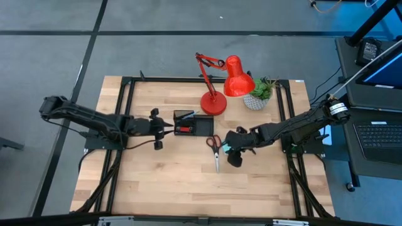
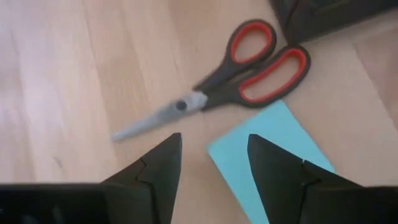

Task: Pick and place office supplies into organizer
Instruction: Put the black scissors into the black desk organizer

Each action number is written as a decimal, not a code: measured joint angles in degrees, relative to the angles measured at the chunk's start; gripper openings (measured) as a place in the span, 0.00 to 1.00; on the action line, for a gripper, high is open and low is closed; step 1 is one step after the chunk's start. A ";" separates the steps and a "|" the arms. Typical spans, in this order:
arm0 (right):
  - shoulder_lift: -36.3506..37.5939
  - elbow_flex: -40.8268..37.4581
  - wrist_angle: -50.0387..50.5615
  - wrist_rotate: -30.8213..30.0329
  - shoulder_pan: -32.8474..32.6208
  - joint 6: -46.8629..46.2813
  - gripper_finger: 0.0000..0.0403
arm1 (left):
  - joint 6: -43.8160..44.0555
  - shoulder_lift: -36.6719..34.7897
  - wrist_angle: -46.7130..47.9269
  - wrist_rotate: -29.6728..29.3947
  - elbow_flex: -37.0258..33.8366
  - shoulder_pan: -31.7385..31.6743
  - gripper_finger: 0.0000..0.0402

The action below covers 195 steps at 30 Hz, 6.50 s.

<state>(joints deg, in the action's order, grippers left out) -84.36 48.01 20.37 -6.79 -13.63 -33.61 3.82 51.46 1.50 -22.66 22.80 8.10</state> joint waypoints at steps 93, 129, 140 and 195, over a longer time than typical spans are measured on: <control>-33.03 32.27 21.66 -4.09 7.48 -28.74 0.46 | -10.61 0.07 5.00 -0.17 -5.74 0.05 0.26; -36.15 32.29 21.51 -4.21 7.43 -27.20 0.43 | -10.63 0.06 5.15 -0.17 -5.74 0.04 0.26; -36.15 32.26 21.56 -4.48 7.48 -24.17 0.18 | -10.63 0.05 5.15 -0.17 -5.74 0.06 0.26; -36.52 55.89 5.66 -18.30 7.58 17.41 0.20 | -5.27 0.04 9.42 0.67 -5.72 0.07 0.26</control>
<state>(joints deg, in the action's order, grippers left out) -120.88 103.90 26.03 -25.09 -6.05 -16.20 -1.44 51.51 10.92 -21.99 17.08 8.16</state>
